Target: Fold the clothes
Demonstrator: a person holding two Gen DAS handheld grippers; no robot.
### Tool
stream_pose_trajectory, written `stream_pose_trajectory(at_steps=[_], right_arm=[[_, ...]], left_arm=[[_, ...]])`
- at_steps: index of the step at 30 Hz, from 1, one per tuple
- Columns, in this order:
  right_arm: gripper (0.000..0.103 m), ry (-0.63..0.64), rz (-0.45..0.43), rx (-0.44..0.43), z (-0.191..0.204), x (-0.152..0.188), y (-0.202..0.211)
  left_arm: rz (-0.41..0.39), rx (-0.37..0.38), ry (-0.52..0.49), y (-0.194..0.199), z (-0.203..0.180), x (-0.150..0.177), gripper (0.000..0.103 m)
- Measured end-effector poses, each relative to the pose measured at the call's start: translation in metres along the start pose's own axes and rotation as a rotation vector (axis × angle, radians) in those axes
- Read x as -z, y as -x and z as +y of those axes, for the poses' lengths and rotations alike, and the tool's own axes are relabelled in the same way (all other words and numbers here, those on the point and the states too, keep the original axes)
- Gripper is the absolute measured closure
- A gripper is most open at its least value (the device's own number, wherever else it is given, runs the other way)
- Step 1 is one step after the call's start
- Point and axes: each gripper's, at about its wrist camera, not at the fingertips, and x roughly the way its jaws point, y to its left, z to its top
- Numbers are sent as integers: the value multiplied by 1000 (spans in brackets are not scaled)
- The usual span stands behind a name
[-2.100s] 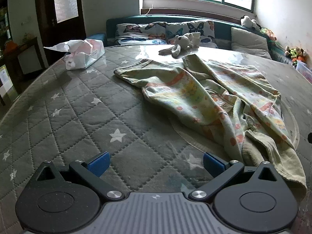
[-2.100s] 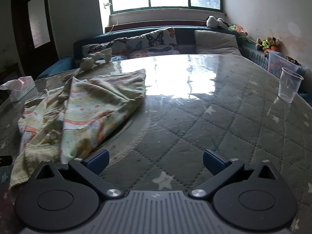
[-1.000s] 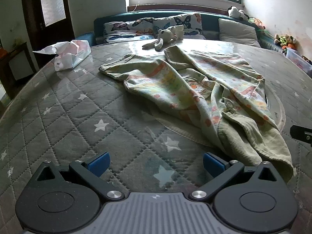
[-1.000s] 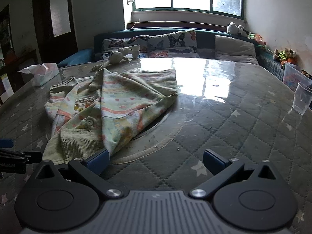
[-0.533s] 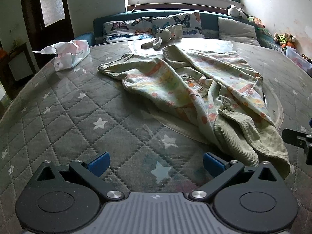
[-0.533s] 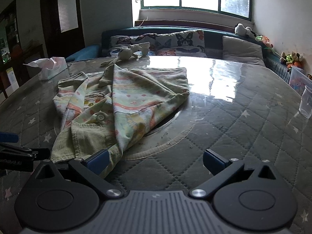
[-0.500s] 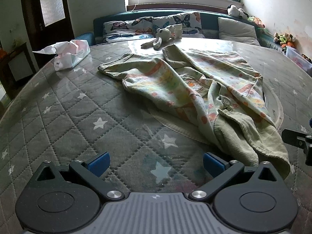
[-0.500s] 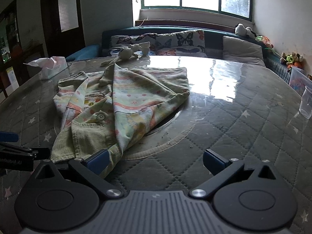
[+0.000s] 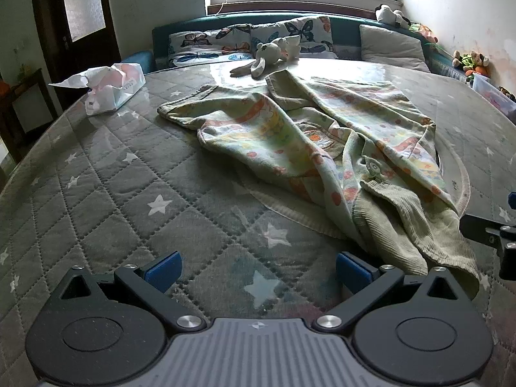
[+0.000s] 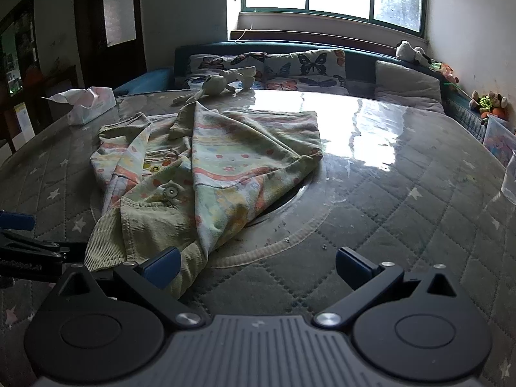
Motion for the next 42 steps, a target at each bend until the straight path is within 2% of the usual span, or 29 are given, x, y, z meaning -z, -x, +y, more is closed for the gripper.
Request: stream_pose_trajectory(at_steps=[11, 23, 26, 30, 31, 34, 35, 37, 42], right_arm=[[0, 53, 1, -9, 5, -12, -9], [0, 79, -3, -31, 2, -38, -25], [1, 86, -8, -32, 0, -47, -30], [1, 99, -12, -32, -3, -60, -39], [1, 103, -13, -33, -3, -64, -41], [5, 109, -11, -45, -5, -75, -48], [6, 111, -10, -53, -5, -80, -50], [9, 119, -13, -69, -4, -90, -56], [14, 171, -26, -108, 10, -118, -79]], left_arm=[[-8, 9, 13, -4, 3, -13, 0], [-78, 13, 3, -20, 0, -73, 3], [-56, 29, -3, -39, -3, -88, 12], [10, 45, 19, -69, -1, -100, 32], [24, 49, 27, -74, 0, -100, 43], [20, 63, 26, -78, 3, -99, 59], [12, 74, 21, -75, 5, -98, 74], [3, 98, 31, -70, 11, -96, 95], [-7, 153, 79, -53, 26, -88, 100]])
